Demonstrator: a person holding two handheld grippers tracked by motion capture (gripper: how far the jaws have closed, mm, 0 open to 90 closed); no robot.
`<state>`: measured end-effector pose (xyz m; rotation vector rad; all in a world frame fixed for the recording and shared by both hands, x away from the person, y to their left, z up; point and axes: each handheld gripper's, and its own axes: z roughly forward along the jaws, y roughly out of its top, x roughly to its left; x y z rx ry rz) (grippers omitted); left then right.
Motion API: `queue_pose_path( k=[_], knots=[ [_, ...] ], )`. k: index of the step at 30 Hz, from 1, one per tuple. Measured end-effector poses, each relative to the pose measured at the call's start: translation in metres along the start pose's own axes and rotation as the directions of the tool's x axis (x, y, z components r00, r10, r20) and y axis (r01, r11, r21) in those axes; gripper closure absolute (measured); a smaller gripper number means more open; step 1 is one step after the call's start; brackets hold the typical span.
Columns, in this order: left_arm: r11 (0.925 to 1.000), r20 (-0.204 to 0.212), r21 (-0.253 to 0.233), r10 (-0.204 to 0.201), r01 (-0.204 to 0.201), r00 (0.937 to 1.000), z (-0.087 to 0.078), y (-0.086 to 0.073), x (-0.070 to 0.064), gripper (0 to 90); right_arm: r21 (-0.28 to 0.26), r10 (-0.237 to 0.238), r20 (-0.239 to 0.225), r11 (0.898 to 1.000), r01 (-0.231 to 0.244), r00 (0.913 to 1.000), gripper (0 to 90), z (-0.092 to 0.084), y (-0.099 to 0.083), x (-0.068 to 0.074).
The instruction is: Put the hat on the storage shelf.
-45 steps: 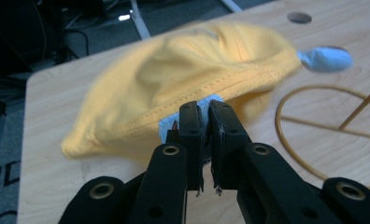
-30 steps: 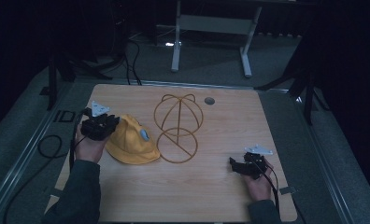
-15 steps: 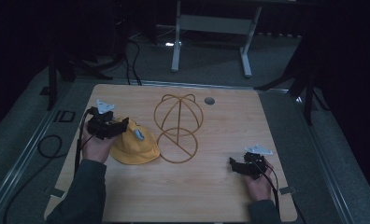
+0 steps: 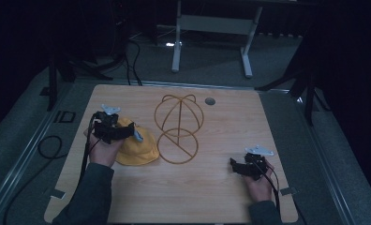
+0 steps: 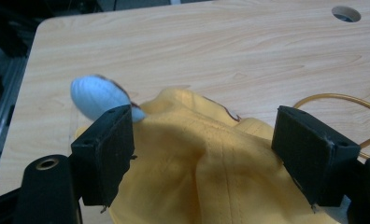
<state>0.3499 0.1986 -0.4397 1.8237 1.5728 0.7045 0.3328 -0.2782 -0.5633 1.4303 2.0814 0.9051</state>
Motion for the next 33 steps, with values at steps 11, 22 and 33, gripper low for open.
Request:
queue_pose_path(
  k=[11, 22, 33],
  knots=[
    [0.9959, 0.041, 0.090, -0.013, 0.009, 0.9991, 0.012, -0.008, -0.005, 26.4, 0.001, 0.002, 0.000, 1.000, -0.002, 1.0000, 18.2, 0.000, 0.000, 0.000],
    [0.9928, 0.075, 0.119, -0.023, 0.014, 0.9969, 0.017, -0.004, 0.000, 70.7, 0.001, 0.002, 0.000, 1.000, -0.002, 1.0000, 18.2, 0.000, 0.000, 0.000],
    [0.9904, 0.063, 0.118, 0.065, -0.072, 0.9959, 0.006, 0.000, 0.007, 84.8, 0.001, 0.002, 0.000, 1.000, -0.002, 1.0000, 18.2, 0.000, 0.000, 0.000]
  ],
)
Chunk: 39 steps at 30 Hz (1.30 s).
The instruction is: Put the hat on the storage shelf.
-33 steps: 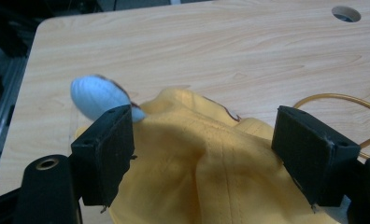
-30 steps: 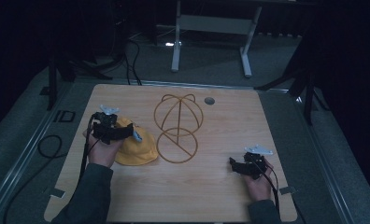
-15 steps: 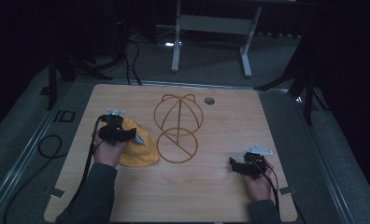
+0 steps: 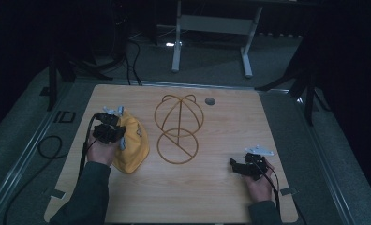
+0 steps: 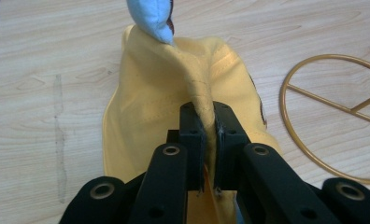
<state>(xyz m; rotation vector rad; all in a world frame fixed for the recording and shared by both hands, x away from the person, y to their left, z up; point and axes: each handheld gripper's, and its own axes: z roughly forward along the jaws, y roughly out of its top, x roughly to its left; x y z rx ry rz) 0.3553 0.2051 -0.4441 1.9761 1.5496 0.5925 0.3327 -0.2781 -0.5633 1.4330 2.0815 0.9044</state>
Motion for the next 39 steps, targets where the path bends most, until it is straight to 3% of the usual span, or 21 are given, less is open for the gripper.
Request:
queue_pose_path(
  k=[14, 20, 26, 39],
  knots=[
    [0.9947, 0.021, -0.090, 0.051, -0.049, 0.9985, -0.016, 0.004, 0.001, 85.2, -0.001, -0.002, 0.000, 1.000, 0.002, 1.0000, 18.2, 0.000, 0.000, 0.000],
    [0.9857, 0.022, -0.145, 0.091, -0.087, 0.9956, -0.022, 0.005, 0.001, 85.2, 0.000, 0.000, 0.000, 1.000, 0.000, 1.0000, 18.2, 0.000, 0.000, 0.000],
    [0.9811, 0.022, -0.162, 0.111, -0.106, 0.9936, -0.024, 0.004, 0.002, 85.2, 0.000, 0.000, 0.000, 1.000, 0.000, 1.0000, 18.2, 0.000, 0.000, 0.000],
    [0.9573, -0.005, -0.248, 0.152, -0.148, 0.9884, -0.033, 0.005, 0.003, 85.2, 0.000, 0.001, -0.001, 1.000, -0.001, 1.0000, 18.2, 0.000, 0.000, 0.000]
  ],
)
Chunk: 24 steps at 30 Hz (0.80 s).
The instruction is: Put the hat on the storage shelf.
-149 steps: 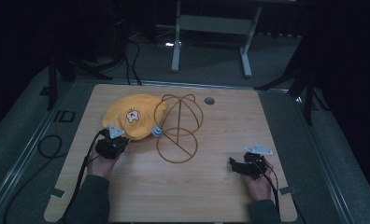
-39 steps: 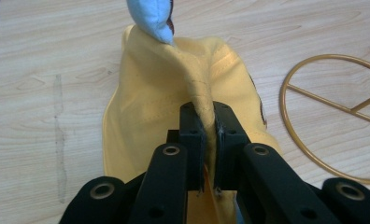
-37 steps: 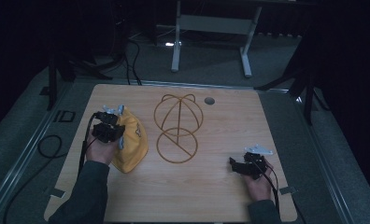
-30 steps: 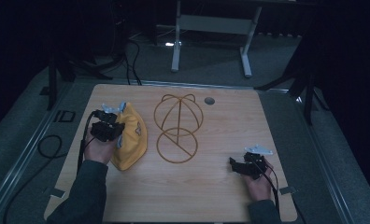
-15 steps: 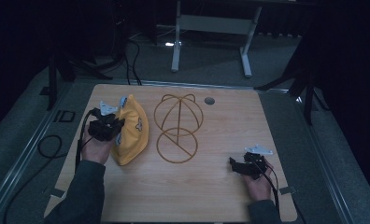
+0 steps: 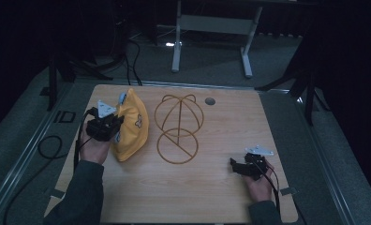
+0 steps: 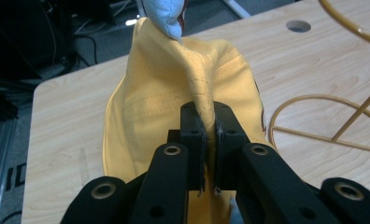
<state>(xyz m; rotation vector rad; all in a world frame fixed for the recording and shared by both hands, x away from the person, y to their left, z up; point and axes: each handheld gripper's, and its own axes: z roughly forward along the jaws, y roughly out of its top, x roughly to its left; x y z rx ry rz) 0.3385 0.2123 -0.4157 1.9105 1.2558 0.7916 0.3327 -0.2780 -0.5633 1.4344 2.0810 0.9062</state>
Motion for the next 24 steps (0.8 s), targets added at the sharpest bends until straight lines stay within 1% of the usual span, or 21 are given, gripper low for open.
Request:
queue_pose_path(
  k=[10, 16, 24],
  knots=[
    [0.9982, 0.002, -0.056, 0.020, -0.020, 0.9998, -0.006, 0.001, 0.003, 85.2, 0.000, 0.000, 0.001, 1.000, 0.000, 1.0000, 18.2, 0.000, 0.000, 0.000],
    [0.9947, 0.009, -0.098, 0.030, -0.029, 0.9995, -0.010, 0.002, 0.003, 85.2, 0.000, 0.000, 0.000, 1.000, 0.000, 1.0000, 18.2, 0.000, 0.000, 0.000],
    [0.9905, 0.023, -0.126, 0.058, -0.055, 0.9981, -0.014, 0.003, 0.002, 85.2, 0.000, 0.000, 0.000, 1.000, 0.000, 1.0000, 18.2, 0.000, 0.000, 0.000]
  ],
)
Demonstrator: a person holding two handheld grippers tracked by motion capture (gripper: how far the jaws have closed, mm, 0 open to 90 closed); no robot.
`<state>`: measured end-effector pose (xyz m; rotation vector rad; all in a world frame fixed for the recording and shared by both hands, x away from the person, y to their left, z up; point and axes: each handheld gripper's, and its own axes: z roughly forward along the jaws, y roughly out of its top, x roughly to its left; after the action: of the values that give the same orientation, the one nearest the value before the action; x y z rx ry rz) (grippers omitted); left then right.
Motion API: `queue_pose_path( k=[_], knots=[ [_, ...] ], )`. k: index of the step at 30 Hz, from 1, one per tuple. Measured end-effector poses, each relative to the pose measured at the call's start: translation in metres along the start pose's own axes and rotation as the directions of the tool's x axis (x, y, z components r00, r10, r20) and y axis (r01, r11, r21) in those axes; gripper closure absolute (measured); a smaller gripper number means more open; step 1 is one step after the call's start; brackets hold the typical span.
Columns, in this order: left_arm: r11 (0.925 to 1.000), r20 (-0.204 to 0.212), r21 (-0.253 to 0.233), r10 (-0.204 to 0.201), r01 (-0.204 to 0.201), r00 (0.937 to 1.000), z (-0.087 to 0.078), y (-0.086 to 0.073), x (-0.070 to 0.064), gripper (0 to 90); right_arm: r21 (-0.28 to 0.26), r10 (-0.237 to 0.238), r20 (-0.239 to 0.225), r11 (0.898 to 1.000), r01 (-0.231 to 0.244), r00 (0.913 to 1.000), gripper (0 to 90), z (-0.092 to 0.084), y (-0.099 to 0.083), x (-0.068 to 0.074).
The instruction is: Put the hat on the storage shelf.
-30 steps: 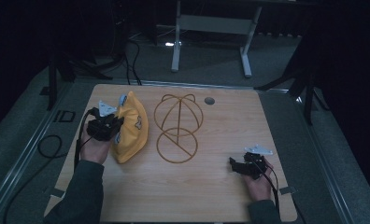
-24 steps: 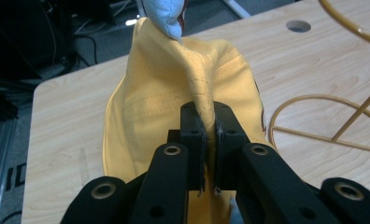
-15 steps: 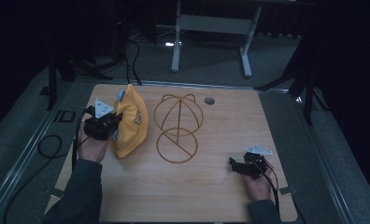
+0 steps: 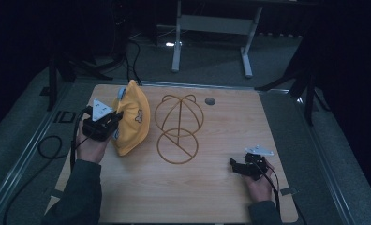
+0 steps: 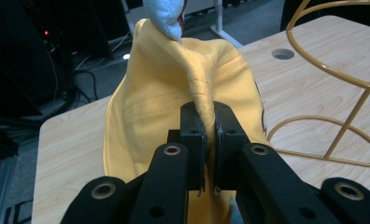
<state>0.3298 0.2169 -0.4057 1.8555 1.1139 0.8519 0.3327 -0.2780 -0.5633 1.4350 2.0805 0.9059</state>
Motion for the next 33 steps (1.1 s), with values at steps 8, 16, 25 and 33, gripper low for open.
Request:
queue_pose_path(
  k=[8, 16, 25, 33],
  knots=[
    [0.9998, 0.009, -0.019, 0.012, -0.012, 0.9999, -0.004, 0.002, 0.001, 85.2, -0.001, 0.000, 0.000, 1.000, 0.000, 1.0000, 18.2, 0.000, 0.000, 0.000],
    [0.9991, 0.023, -0.041, 0.010, -0.009, 0.9997, -0.010, 0.005, 0.006, 85.2, 0.000, 0.000, 0.000, 1.000, 0.000, 1.0000, 18.2, 0.000, 0.000, 0.000],
    [0.9969, 0.067, -0.079, -0.003, 0.008, 0.9978, -0.017, 0.008, 0.011, 85.1, -0.001, 0.000, 0.000, 1.000, 0.000, 1.0000, 18.2, 0.000, 0.000, 0.000],
    [0.9941, 0.096, -0.108, 0.006, 0.004, 0.9954, -0.021, 0.013, 0.012, 85.1, 0.000, 0.000, 0.001, 1.000, 0.000, 1.0000, 18.2, 0.000, 0.000, 0.000]
  ],
)
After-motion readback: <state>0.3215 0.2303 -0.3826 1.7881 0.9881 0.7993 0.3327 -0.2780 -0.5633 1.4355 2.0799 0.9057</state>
